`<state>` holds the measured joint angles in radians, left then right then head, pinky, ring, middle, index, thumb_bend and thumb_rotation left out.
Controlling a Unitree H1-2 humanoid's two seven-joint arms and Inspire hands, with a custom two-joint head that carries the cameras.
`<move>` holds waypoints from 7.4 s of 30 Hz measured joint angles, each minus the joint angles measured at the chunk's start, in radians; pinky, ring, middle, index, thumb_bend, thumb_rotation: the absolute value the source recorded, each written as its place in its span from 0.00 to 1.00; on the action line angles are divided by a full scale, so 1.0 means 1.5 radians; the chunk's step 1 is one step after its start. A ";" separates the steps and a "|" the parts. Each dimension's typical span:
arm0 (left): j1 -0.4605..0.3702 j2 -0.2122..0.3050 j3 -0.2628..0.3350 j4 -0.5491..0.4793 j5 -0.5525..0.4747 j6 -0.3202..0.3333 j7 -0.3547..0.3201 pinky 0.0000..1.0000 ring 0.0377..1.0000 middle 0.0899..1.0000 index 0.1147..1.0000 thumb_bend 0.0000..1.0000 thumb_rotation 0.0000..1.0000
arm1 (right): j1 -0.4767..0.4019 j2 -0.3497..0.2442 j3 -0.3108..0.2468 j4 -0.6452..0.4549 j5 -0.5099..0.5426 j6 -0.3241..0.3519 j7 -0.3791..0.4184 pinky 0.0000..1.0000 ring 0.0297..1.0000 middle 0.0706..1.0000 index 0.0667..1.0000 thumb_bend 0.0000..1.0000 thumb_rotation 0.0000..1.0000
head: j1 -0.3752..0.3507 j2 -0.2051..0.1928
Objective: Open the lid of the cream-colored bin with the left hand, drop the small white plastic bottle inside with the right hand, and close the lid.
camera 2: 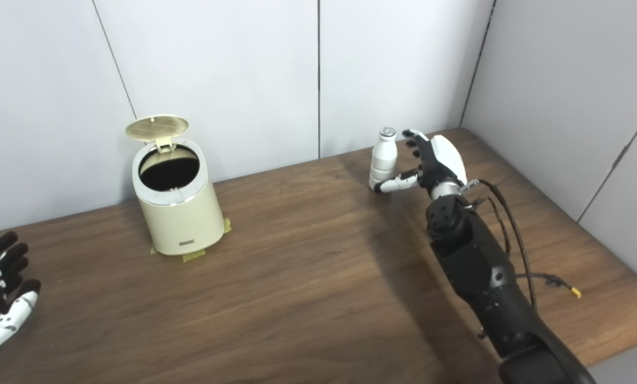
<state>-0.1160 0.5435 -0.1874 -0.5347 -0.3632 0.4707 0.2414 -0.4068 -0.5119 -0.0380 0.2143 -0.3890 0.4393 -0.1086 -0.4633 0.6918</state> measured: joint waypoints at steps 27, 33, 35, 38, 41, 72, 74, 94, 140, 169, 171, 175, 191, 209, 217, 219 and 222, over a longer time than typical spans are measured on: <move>0.000 0.017 -0.008 0.000 -0.007 0.000 0.000 1.00 0.97 0.95 1.00 0.18 0.00 | -0.018 0.033 -0.046 -0.013 -0.120 0.021 0.144 0.87 1.00 1.00 1.00 1.00 0.26 | -0.001 0.005; 0.000 0.019 -0.014 0.000 -0.009 0.000 0.003 1.00 0.96 0.95 1.00 0.18 0.00 | -0.035 0.033 -0.046 -0.007 -0.121 0.021 0.144 0.92 1.00 1.00 1.00 1.00 0.23 | -0.001 0.005; 0.000 0.020 -0.013 0.000 -0.009 0.000 0.003 1.00 0.96 0.95 1.00 0.18 0.00 | -0.039 0.033 -0.045 -0.001 -0.121 0.021 0.143 0.93 1.00 1.00 1.00 1.00 0.23 | -0.001 0.005; 0.000 0.020 -0.014 0.000 -0.009 0.000 0.002 1.00 0.95 0.94 1.00 0.19 0.00 | -0.042 0.033 -0.041 0.007 -0.126 0.021 0.143 0.90 1.00 1.00 1.00 1.00 0.23 | -0.001 0.005; 0.000 0.020 -0.015 0.000 -0.009 0.000 0.003 1.00 0.95 0.94 1.00 0.19 0.02 | -0.044 0.033 -0.035 0.014 -0.129 0.021 0.135 0.87 0.97 1.00 1.00 1.00 0.22 | 0.005 0.005; 0.001 0.056 -0.022 -0.030 -0.056 0.000 0.043 1.00 0.97 0.95 1.00 0.20 0.00 | -0.125 0.071 -0.032 0.198 -0.085 -0.018 -0.131 0.50 0.44 0.48 0.42 0.52 0.00 | 0.022 0.015; 0.000 0.056 -0.023 -0.030 -0.062 0.000 0.046 1.00 0.96 0.96 1.00 0.19 0.00 | -0.136 0.076 -0.026 0.218 -0.079 -0.025 -0.140 0.45 0.42 0.48 0.44 0.52 0.00 | 0.026 0.014; 0.003 0.056 -0.030 -0.030 -0.048 0.000 0.054 1.00 0.97 0.94 1.00 0.17 0.00 | -0.118 0.077 -0.002 0.159 -0.052 -0.025 -0.134 0.45 0.44 0.48 0.43 0.52 0.00 | 0.026 0.007; 0.088 -0.239 0.032 0.046 0.214 -0.043 -0.067 0.97 0.92 0.89 0.99 0.42 0.32 | -0.096 0.205 0.109 -0.322 -0.099 -0.046 0.016 0.35 0.41 0.46 0.44 0.52 0.00 | 0.278 -0.052; 0.098 -0.327 0.050 0.069 0.317 -0.077 -0.116 0.91 0.91 0.88 0.97 0.46 0.40 | -0.147 0.275 0.113 -0.160 -0.109 -0.181 -0.020 0.34 0.41 0.45 0.44 0.52 0.00 | 0.354 -0.066; 0.098 -0.331 0.051 0.069 0.321 -0.077 -0.117 0.91 0.91 0.88 0.97 0.46 0.41 | -0.150 0.281 0.113 -0.142 -0.102 -0.192 -0.025 0.35 0.42 0.45 0.44 0.52 0.00 | 0.354 -0.067; 0.098 -0.337 0.053 0.069 0.322 -0.077 -0.120 0.92 0.91 0.89 0.97 0.45 0.40 | -0.157 0.290 0.113 -0.103 -0.094 -0.203 -0.032 0.36 0.42 0.46 0.44 0.52 0.00 | 0.353 -0.070; 0.098 -0.342 0.056 0.072 0.328 -0.077 -0.122 0.92 0.91 0.88 0.97 0.45 0.40 | -0.168 0.308 0.124 -0.019 -0.073 -0.233 -0.040 0.37 0.41 0.46 0.45 0.52 0.00 | 0.352 -0.070; 0.098 -0.348 0.055 0.068 0.332 -0.076 -0.125 0.91 0.90 0.87 0.96 0.46 0.40 | -0.175 0.313 0.126 0.045 -0.073 -0.246 -0.068 0.36 0.41 0.45 0.45 0.52 0.00 | 0.344 -0.063; 0.098 -0.348 0.060 0.067 0.332 -0.076 -0.136 0.91 0.90 0.87 0.97 0.45 0.39 | -0.181 0.314 0.131 0.055 -0.073 -0.244 -0.065 0.38 0.39 0.43 0.51 0.52 0.00 | 0.338 -0.060; 0.098 -0.348 0.062 0.067 0.332 -0.076 -0.137 0.91 0.90 0.87 0.97 0.46 0.39 | -0.181 0.312 0.134 0.055 -0.075 -0.235 -0.061 0.38 0.39 0.43 0.52 0.51 0.00 | 0.338 -0.053; 0.098 -0.348 0.064 0.067 0.332 -0.076 -0.138 0.90 0.89 0.86 0.97 0.46 0.38 | -0.181 0.307 0.142 0.054 -0.083 -0.211 -0.045 0.39 0.38 0.43 0.52 0.51 0.00 | 0.336 -0.047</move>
<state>0.0315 0.0217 -0.0915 -0.4347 0.1347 0.3560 0.0338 -0.6788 -0.0512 0.1753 0.2958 -0.5137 0.1230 -0.1765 0.0414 0.6212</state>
